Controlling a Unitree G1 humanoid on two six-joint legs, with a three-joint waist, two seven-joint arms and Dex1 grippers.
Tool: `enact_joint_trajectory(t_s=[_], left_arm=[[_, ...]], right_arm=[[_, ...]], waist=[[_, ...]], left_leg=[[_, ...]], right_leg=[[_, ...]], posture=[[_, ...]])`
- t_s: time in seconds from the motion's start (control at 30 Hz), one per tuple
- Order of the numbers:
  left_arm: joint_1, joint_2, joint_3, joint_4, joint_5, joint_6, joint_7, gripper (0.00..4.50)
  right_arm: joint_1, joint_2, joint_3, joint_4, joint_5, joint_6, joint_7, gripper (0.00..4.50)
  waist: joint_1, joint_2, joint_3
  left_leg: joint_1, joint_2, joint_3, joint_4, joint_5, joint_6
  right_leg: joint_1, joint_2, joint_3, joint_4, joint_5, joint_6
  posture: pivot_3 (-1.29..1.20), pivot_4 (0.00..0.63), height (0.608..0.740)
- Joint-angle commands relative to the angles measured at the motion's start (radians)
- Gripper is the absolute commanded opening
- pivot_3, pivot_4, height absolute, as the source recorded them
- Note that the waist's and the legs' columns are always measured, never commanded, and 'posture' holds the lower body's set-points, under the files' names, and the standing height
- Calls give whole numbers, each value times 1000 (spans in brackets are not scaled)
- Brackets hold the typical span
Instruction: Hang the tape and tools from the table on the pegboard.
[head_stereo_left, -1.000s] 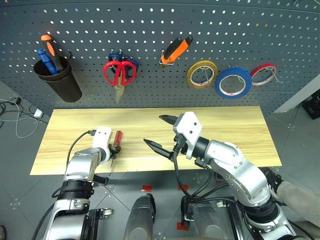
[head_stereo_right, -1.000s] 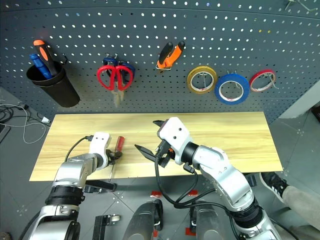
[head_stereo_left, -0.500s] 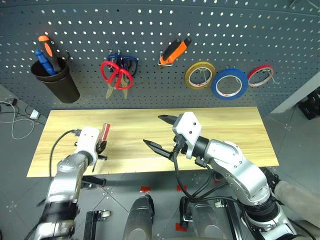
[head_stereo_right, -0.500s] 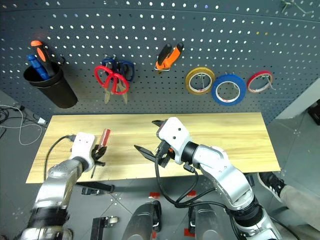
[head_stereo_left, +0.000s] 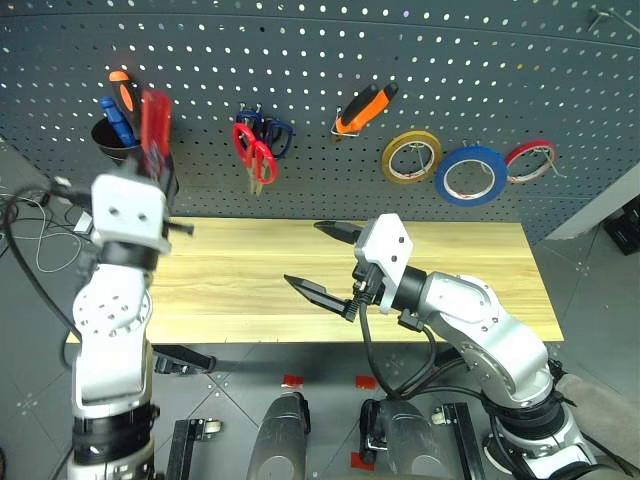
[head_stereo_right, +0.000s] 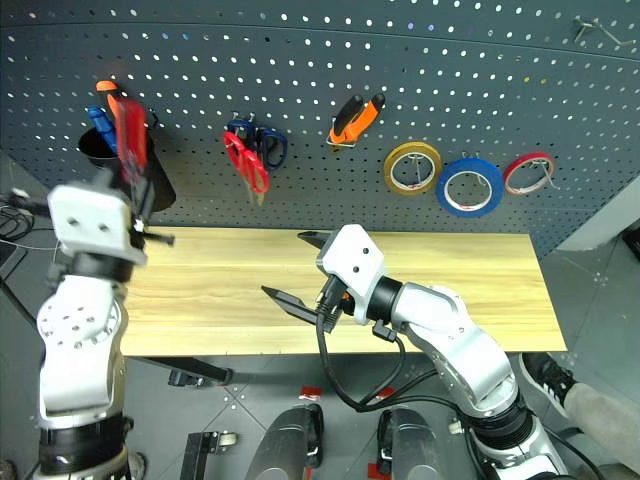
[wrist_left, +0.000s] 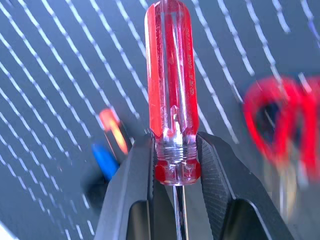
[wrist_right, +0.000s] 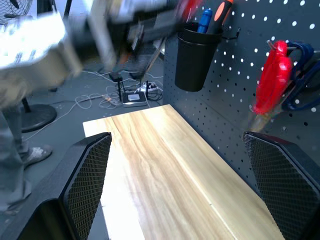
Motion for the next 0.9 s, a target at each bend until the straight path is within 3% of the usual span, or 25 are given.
enact_joint_trajectory(t_s=[0.03,0.23,0.63,0.9], left_arm=[[-142,42,53,-51,-24,55,21,878],[-307,77,108,105,-60,44,40,878],[-502,64,50,710,-50,-342,83,878],[-515,56,41,827,-71,-429,113,878]], right_arm=[[-16,-1,-23,-50,30,3,4,4500],[-37,15,-6,-37,22,3,-5,4500],[-103,49,18,9,0,-19,-2,4500],[-109,54,24,3,2,-12,-8,4500]], waist=[[-1,0,0],[-3,0,-1],[1,-4,-4],[-7,-4,-4]], left_leg=[[0,0,0,0,0,0],[0,0,1,0,0,0],[-1,-1,1,1,1,0],[-2,0,2,1,1,0]], right_leg=[[0,0,0,0,0,0],[0,0,0,-2,0,0],[0,0,0,-2,0,0],[-1,0,-1,-2,0,0]], posture=[[54,199,740],[57,195,740],[46,192,740],[18,197,740]])
